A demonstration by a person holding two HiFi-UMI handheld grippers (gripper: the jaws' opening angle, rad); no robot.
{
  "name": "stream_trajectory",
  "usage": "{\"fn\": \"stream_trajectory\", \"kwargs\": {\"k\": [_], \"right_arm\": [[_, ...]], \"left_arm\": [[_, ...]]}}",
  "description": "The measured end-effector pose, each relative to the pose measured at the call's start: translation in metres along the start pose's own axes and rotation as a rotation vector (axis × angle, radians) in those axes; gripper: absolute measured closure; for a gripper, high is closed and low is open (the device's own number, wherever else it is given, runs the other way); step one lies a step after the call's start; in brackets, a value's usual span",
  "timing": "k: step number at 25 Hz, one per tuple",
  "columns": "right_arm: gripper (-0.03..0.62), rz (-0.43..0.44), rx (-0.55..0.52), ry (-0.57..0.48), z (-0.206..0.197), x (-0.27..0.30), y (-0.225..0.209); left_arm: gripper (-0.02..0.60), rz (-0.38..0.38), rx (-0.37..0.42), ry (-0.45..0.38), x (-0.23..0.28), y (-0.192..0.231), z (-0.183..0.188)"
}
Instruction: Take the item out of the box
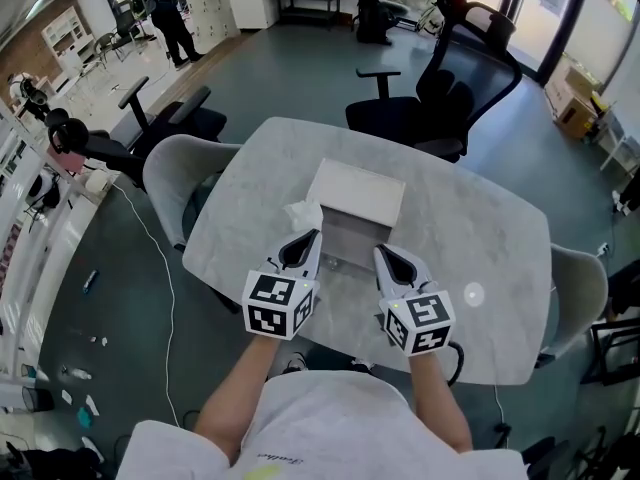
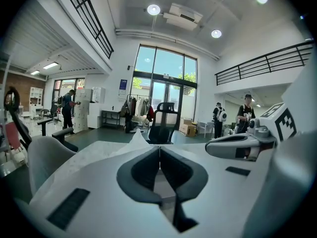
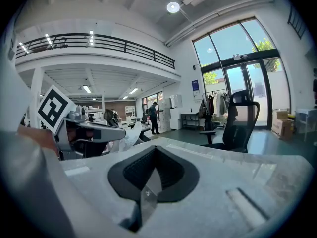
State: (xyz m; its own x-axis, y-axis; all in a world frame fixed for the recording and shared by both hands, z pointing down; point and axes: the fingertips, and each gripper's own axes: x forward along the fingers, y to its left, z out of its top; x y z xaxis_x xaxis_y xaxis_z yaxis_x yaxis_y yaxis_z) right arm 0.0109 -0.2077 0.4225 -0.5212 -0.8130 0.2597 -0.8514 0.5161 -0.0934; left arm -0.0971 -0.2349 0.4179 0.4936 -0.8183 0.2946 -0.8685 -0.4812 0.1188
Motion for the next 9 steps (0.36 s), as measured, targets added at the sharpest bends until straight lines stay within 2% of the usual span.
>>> {"fn": "stream_trajectory", "kwargs": {"k": [9], "right_arm": [[0.591, -0.002, 0.007, 0.009, -0.0052, 0.0016, -0.0011]], "left_arm": [[0.569, -0.008, -0.004, 0.017, 0.0036, -0.0023, -0.0077]]}}
